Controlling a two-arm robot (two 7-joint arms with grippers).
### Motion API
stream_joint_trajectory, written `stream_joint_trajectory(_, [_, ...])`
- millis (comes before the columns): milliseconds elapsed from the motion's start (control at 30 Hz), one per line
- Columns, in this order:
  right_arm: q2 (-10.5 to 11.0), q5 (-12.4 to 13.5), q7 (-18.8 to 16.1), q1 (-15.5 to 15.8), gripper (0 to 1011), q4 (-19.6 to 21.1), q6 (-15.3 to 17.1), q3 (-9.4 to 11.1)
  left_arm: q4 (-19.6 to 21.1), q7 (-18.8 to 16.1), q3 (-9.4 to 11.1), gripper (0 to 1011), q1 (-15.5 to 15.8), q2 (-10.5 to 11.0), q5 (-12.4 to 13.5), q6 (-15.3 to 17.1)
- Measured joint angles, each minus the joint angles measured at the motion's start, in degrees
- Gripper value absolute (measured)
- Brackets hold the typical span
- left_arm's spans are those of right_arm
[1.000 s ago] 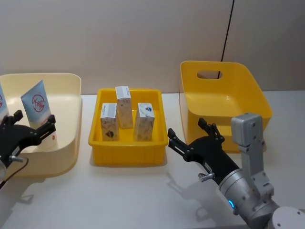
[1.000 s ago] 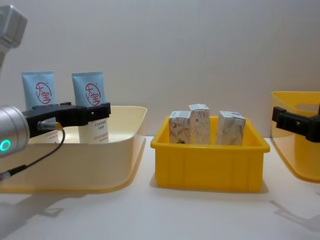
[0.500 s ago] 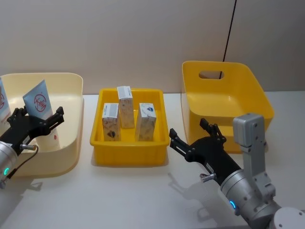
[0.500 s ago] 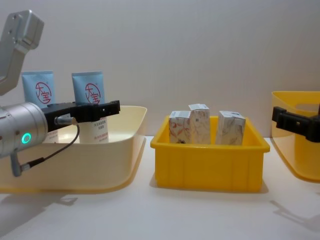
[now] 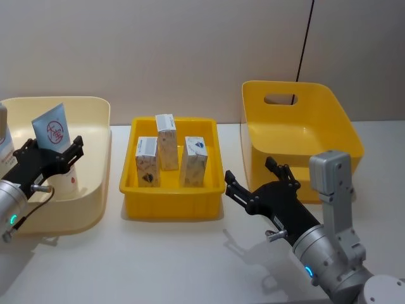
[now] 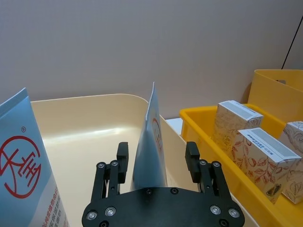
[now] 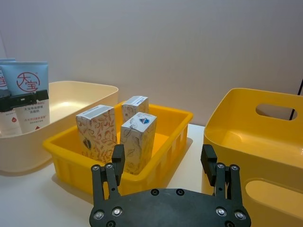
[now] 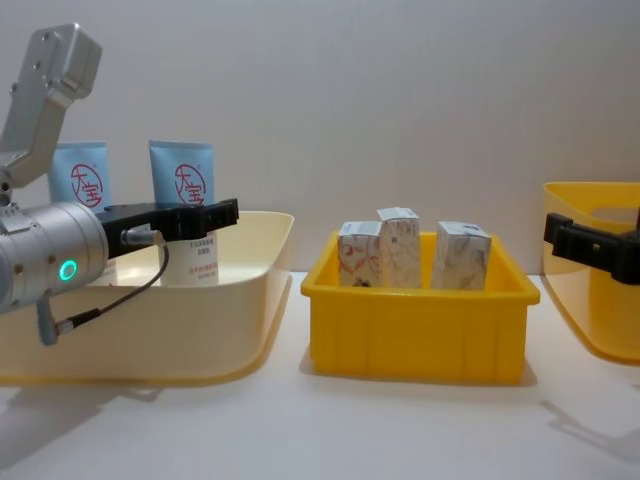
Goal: Bimanual collaborative sorting of washing and personal care products
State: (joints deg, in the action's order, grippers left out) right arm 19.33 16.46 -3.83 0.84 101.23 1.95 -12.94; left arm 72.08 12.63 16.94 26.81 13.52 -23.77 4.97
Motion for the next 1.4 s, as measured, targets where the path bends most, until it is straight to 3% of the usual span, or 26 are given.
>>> stream_joint_trajectory(500, [0.0, 0.0, 0.0, 0.0, 1001, 0.0, 0.0, 0.0, -1.12, 0.12, 0.09, 312, 0.82, -0.41, 0.24, -0.12])
stream_joint_trajectory(900, [0.0, 0.0, 0.0, 0.0, 1001, 0.0, 0.0, 0.0, -1.33, 0.46, 0.08, 257, 0.95, -0.44, 0.3, -0.19])
stream_joint_trajectory(1400, [0.0, 0.0, 0.0, 0.0, 1001, 0.0, 0.0, 0.0, 1.0, 4.84, -1.04, 257, 1.4, 1.44, -0.43, -2.12])
